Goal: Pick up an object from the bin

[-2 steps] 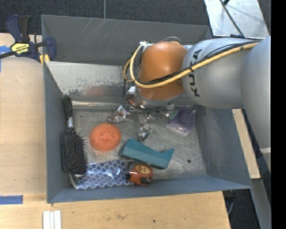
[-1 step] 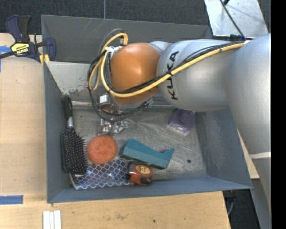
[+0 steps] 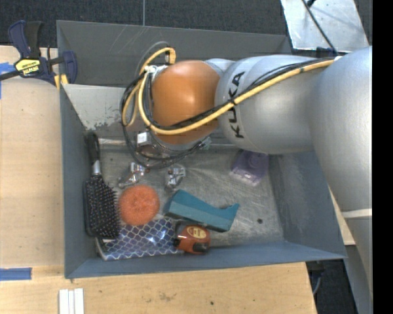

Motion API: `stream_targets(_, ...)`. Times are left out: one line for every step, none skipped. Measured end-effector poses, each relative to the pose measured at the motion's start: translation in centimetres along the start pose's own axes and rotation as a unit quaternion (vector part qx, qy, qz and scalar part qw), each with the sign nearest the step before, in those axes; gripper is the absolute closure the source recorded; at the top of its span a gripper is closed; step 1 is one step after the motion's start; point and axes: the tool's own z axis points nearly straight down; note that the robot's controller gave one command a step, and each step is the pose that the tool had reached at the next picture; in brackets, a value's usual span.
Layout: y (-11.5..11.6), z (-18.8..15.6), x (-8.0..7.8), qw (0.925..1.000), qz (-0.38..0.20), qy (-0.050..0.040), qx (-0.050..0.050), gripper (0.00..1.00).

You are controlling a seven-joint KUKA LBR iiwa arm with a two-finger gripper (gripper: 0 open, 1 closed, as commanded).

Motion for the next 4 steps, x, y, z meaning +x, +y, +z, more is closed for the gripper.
stream_targets(0.0, 0.0, 0.0, 1.0, 0.0, 0.0002, -0.001, 0.0)
stream_targets(9.0, -0.2, -4.0, 0.9908, -0.135, 0.0003, 0.003, 1.0)
stream_targets(9.0, -0.2, -4.0, 0.9908, -0.135, 0.0002, 0.003, 1.0)
stream_targets(8.6, -4.5, -3.9, 0.9903, -0.138, 0.0031, -0.007, 1.0)
